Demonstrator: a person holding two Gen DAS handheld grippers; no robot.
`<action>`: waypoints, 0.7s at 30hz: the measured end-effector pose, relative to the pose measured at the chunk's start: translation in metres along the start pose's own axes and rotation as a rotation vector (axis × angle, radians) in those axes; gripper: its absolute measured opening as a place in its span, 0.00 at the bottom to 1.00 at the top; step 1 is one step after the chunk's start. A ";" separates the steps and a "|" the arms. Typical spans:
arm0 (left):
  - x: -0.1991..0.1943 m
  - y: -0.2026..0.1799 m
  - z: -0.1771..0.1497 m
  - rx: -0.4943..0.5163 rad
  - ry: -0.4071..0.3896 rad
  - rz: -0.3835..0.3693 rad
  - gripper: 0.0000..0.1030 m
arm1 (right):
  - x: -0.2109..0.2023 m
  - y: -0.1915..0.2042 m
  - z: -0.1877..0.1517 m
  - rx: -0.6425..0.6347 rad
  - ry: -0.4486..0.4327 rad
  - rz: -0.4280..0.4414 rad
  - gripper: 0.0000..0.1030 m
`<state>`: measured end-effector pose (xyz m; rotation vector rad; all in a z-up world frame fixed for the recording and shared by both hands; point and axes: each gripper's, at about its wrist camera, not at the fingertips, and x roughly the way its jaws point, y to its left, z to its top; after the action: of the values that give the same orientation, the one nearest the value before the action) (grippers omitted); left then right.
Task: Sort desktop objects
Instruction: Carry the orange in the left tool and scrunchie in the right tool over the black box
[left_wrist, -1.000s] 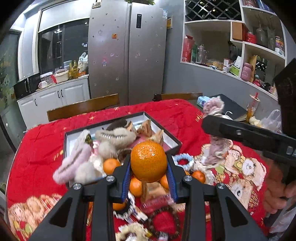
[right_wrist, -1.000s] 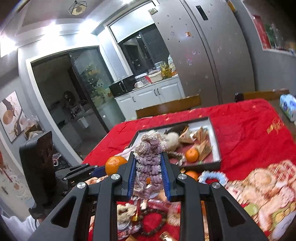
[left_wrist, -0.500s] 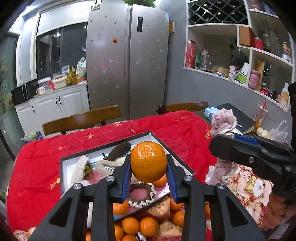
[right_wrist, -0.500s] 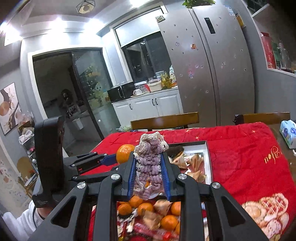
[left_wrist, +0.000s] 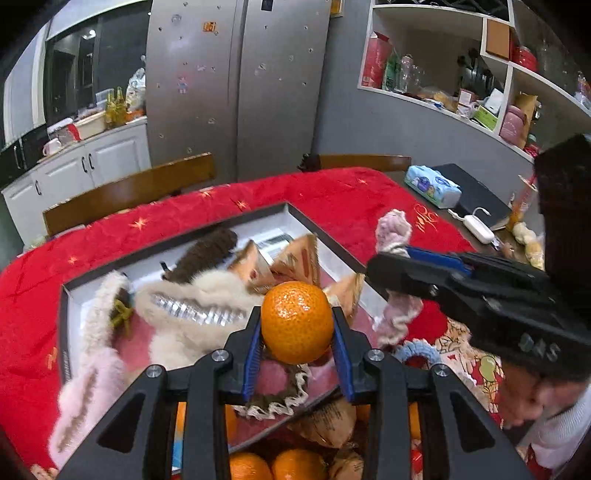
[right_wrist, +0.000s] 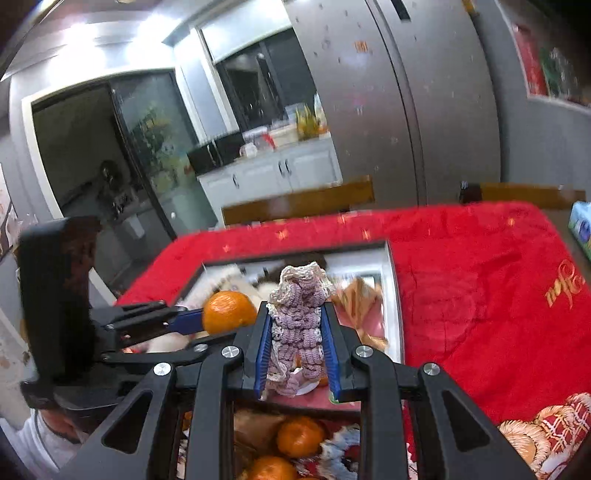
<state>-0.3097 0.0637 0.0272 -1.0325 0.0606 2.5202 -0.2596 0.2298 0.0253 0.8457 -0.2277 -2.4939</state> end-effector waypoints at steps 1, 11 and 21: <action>0.003 -0.001 -0.002 0.009 0.011 0.001 0.34 | 0.001 -0.005 -0.002 0.009 0.004 -0.004 0.25; 0.031 -0.003 -0.012 0.031 0.077 0.001 0.34 | 0.024 -0.026 -0.015 0.045 0.076 -0.006 0.25; 0.049 -0.004 -0.020 0.031 0.128 -0.003 0.34 | 0.035 -0.038 -0.017 0.036 0.121 -0.071 0.25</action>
<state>-0.3265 0.0814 -0.0204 -1.1797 0.1351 2.4402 -0.2884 0.2445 -0.0187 1.0326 -0.2046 -2.5001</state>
